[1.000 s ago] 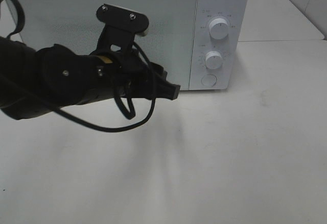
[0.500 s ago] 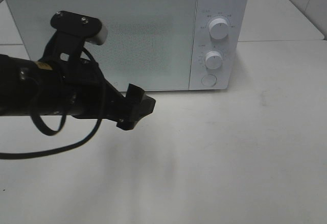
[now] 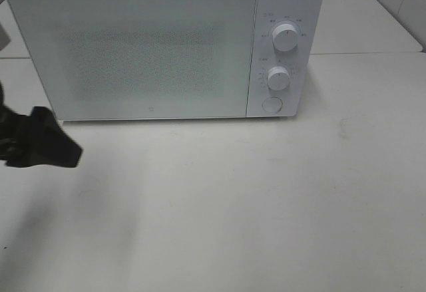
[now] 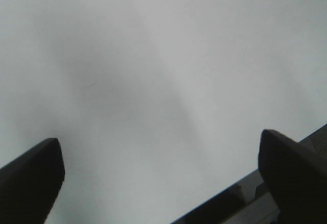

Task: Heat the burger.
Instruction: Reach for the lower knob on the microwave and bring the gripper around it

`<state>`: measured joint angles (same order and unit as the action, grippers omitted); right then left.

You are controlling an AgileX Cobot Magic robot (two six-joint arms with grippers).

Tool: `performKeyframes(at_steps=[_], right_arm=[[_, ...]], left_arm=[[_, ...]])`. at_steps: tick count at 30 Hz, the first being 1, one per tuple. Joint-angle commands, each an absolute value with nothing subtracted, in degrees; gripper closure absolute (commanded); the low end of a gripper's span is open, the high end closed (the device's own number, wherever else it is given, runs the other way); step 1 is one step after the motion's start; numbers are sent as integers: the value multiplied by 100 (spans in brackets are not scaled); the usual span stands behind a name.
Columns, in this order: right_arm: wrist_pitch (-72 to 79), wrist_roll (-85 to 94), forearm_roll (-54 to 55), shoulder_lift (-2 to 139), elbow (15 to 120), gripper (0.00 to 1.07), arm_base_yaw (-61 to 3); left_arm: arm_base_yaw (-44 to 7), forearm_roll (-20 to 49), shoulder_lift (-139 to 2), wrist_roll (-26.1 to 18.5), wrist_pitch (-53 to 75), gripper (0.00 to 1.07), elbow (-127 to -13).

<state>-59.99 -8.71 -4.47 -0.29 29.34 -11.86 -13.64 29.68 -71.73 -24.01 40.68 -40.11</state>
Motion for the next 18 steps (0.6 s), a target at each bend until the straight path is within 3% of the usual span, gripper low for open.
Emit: performKeyframes(at_steps=[1,2,3,5,8,12,18], right_arm=[[-5953,-888,-481,-183,2922,34,-1140],[-5953,-888,-481,-183,2922,34,-1140],[-5953,-888,-481,-183,2922,34,-1140],[-5953,-888,-481,-183,2922,34,-1140],[-5953,-888,-481,-183,2922,34,-1140],[-5953,-888,-481,-183,2922,34,-1140],[-5953,-888,-481,-183,2922,34,-1140]], left_arm=[[-1031,2235,-6881,-1782,4675,9,-3982],[-791,1805,-6600,-1352,4996,9,-3982],[-791,1805,-6600,-1352,4996,9,-3982],[-487,1375,-6171,-791,5363,9,-3982],[-275,968,-5701,-493,5621,9,-3982],[-212,539,-4990,-223,5827,9,-3959],[-212,350,-3885,-223,5861,9,-3535]])
